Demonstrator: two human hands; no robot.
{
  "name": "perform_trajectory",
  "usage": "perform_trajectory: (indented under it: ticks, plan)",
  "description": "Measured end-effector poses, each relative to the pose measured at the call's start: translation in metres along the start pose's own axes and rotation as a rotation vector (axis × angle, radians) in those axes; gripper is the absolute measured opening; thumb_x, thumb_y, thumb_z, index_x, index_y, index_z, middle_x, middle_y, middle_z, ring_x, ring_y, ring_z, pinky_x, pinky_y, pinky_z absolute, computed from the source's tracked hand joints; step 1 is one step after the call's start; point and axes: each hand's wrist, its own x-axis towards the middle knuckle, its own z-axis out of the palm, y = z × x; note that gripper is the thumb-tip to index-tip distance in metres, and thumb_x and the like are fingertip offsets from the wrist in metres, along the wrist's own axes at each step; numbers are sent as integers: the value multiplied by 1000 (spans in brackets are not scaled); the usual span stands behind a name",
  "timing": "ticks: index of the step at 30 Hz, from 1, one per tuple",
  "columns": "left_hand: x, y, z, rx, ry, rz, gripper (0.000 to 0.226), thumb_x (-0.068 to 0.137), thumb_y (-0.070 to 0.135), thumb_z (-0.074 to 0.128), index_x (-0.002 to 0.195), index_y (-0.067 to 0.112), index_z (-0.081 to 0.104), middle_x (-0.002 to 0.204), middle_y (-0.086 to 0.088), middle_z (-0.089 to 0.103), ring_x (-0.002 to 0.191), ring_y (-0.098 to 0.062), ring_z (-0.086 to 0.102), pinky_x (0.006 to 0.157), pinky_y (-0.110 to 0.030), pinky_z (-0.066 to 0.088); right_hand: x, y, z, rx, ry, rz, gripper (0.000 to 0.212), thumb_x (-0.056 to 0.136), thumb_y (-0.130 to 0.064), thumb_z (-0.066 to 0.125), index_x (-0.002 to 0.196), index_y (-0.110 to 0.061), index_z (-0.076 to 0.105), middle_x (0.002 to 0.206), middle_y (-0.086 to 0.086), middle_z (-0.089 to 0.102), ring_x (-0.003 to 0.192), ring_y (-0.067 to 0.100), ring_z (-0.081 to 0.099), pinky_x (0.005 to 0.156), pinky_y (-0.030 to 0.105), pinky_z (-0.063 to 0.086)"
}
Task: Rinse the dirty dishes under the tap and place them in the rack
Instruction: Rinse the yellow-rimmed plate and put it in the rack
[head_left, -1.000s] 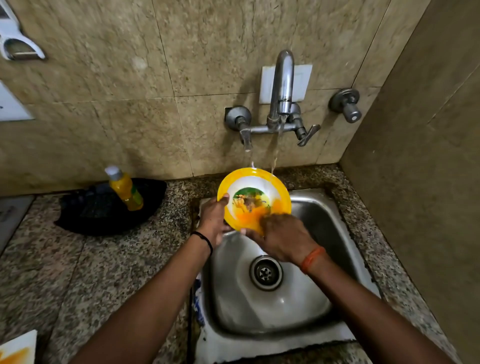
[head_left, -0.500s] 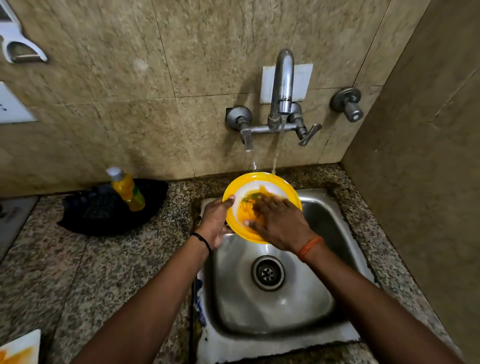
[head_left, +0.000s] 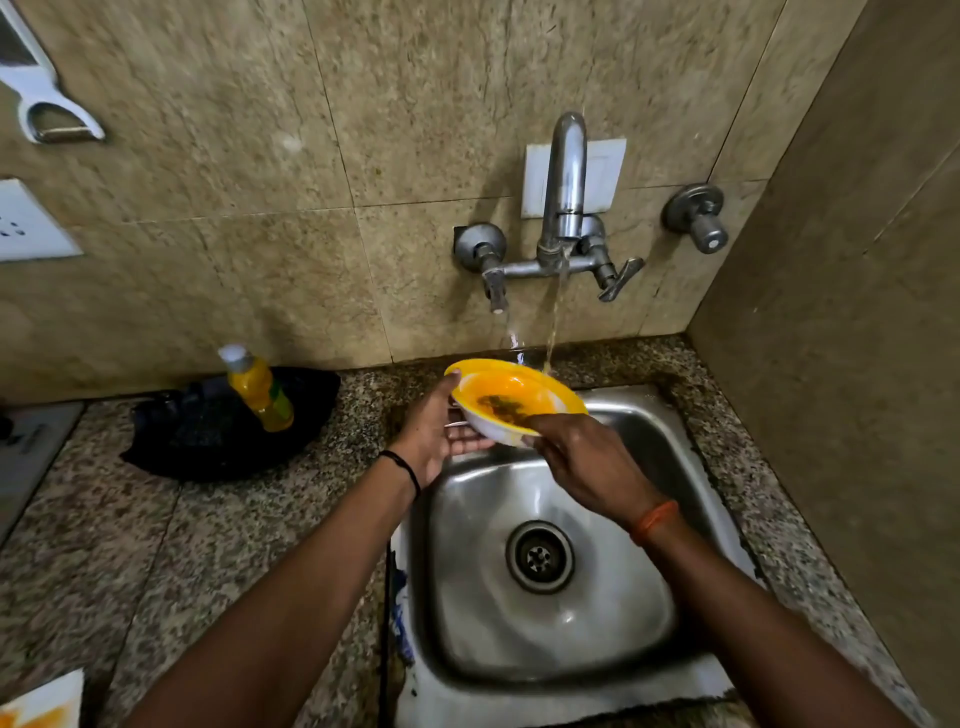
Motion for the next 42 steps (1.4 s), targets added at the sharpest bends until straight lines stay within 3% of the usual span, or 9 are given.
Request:
perform_trajectory:
  ticks: [4, 8, 12, 16, 28, 32, 34, 38, 42]
  plan:
    - [6, -7, 23, 354, -11, 313, 53, 93, 51, 49, 138, 23, 48, 132, -11, 58, 114, -23, 58, 83, -29, 51, 15, 6, 3, 671, 114, 431, 15, 96, -25, 57, 98, -18, 69, 90, 0, 71, 86, 15, 65, 75, 32, 50]
    - [13, -19, 43, 997, 34, 631, 83, 87, 57, 54, 152, 35, 8, 157, -11, 13, 143, -27, 20, 115, -38, 28, 29, 11, 11, 1289, 303, 783, 24, 93, -15, 59, 112, -2, 66, 109, 21, 69, 96, 33, 67, 89, 48, 53]
    - [18, -19, 56, 1478, 132, 933, 83, 85, 70, 27, 154, 29, 2, 162, -8, 3, 148, -30, 6, 117, -52, 15, 35, 14, 7, 1835, 416, 882, 30, 96, -16, 54, 120, 0, 59, 108, 15, 71, 90, 20, 71, 81, 32, 59]
    - [25, -3, 67, 1549, 58, 947, 82, 84, 71, 20, 153, 30, 8, 162, -2, 8, 148, -26, 9, 114, -61, 14, 35, 16, 3, 2038, 467, 876, 23, 98, -15, 49, 112, -1, 60, 86, 9, 75, 75, 13, 71, 79, 30, 59]
    - [32, 22, 80, 1397, 160, 553, 114, 62, 85, 54, 150, 25, 13, 150, -19, 24, 136, -41, 25, 106, -57, 33, 34, 27, 20, 2018, 469, 905, 38, 93, -15, 54, 129, 0, 54, 118, 17, 67, 102, 23, 67, 88, 37, 56]
    - [28, 23, 79, 1539, 185, 601, 109, 64, 79, 59, 148, 23, 18, 147, -17, 25, 134, -40, 25, 102, -62, 31, 42, 32, 20, 1608, 369, 1082, 37, 96, -29, 51, 125, -8, 59, 121, 15, 66, 106, 27, 63, 78, 35, 57]
    - [27, 24, 78, 1649, 175, 659, 108, 63, 77, 60, 147, 23, 20, 144, -16, 27, 132, -40, 25, 101, -63, 31, 51, 37, 11, 1303, 424, 1110, 35, 95, -34, 53, 121, -12, 62, 121, 11, 65, 110, 26, 61, 90, 40, 52]
    - [24, 24, 81, 1803, 176, 766, 108, 62, 76, 60, 147, 21, 22, 139, -13, 31, 128, -39, 28, 98, -63, 34, 76, 44, -25, 956, 605, 874, 50, 97, -34, 52, 142, -12, 44, 141, 6, 51, 127, 18, 48, 108, 35, 38]
    - [23, 25, 86, 1818, 157, 809, 108, 60, 75, 62, 147, 23, 23, 141, -12, 30, 129, -39, 28, 97, -64, 34, 107, 49, -49, 747, 596, 737, 38, 91, -50, 50, 111, -21, 67, 100, -1, 70, 99, 20, 64, 91, 42, 52]
